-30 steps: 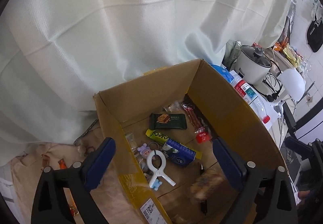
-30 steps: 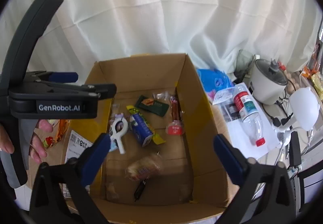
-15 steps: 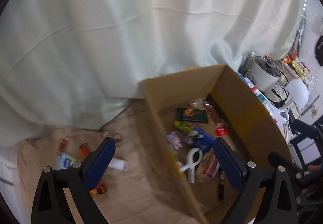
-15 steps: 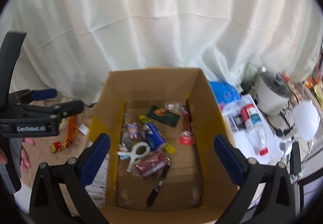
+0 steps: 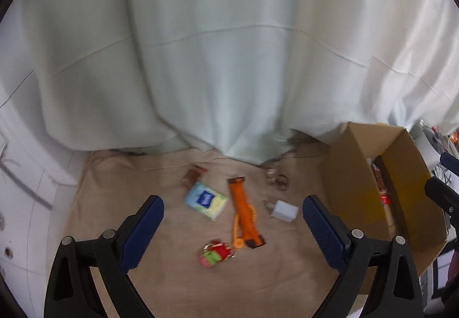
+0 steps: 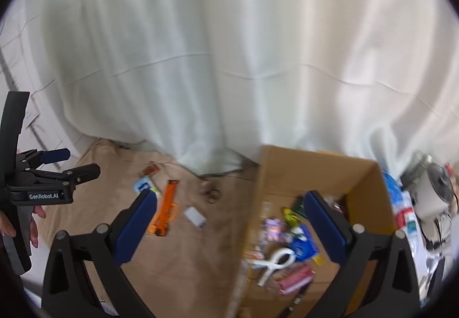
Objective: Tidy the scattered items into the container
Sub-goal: 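Move the right tool to the white charger while the left tool approaches the keychain toy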
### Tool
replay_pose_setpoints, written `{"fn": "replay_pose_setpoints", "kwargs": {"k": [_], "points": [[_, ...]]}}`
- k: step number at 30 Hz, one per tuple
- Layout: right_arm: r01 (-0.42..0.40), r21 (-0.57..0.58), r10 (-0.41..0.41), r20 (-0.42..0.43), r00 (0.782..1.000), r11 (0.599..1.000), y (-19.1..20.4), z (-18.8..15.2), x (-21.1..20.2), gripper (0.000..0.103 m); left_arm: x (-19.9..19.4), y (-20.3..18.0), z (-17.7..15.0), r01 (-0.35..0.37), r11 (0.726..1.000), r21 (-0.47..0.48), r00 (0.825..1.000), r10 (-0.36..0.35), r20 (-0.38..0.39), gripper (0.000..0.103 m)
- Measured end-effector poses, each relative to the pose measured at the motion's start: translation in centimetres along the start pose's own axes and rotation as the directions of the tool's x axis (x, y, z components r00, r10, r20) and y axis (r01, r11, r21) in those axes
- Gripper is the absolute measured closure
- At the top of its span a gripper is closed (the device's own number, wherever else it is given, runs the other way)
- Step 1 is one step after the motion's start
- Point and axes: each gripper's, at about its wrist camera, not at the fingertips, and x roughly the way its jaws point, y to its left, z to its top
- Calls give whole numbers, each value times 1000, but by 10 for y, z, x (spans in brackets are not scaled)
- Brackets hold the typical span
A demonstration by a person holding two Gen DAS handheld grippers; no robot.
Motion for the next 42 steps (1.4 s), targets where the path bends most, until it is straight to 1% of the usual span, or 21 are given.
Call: {"fn": "replay_pose_setpoints", "kwargs": {"k": [4,7,13,16,18,20,24,26,29,31,34,38,42], "points": [[-31,-39,29,-31,999,999,28,3,18,0,-1,30,-15,-26,999,-44,1000,26,-18,5],[-56,-48,54,-44,998,997,41,0,27,0,5,43,-30,-36,997,-66,999,33,-42,5],[-87,-64,81,-87,993,994,52,-10,44,0,22,55,-58,-43,994,-99,996,35,-82,5],[-100,-67,92,-111,990,993,56,-20,50,0,37,55,-70,-46,993,-110,995,36,-98,5],[-101,-55,94,-122,988,993,57,-24,54,0,48,53,-79,-61,992,-114,993,49,-104,5],[-120,-43,113,-140,984,992,59,-32,60,0,60,50,-90,-69,989,-129,992,55,-111,5],[-100,-39,92,-166,982,994,64,-46,78,0,91,42,-109,-92,984,-156,988,71,-137,5],[-115,-33,108,-169,980,993,66,-52,87,0,107,38,-116,-104,979,-173,985,77,-155,5],[-123,-36,115,-168,979,992,68,-60,100,0,125,37,-123,-133,970,-204,981,99,-169,5],[-119,-43,109,-184,977,992,68,-64,113,0,134,38,-127,-156,962,-222,977,117,-177,5],[-108,-31,99,-207,973,994,64,-68,129,0,149,41,-134,-171,948,-270,973,120,-197,5],[-85,-21,77,-232,970,996,56,-72,142,0,161,39,-141,-165,934,-317,974,104,-201,5],[-75,1,73,-241,968,997,48,-73,149,0,171,32,-141,-167,934,-315,973,104,-207,5]]}}
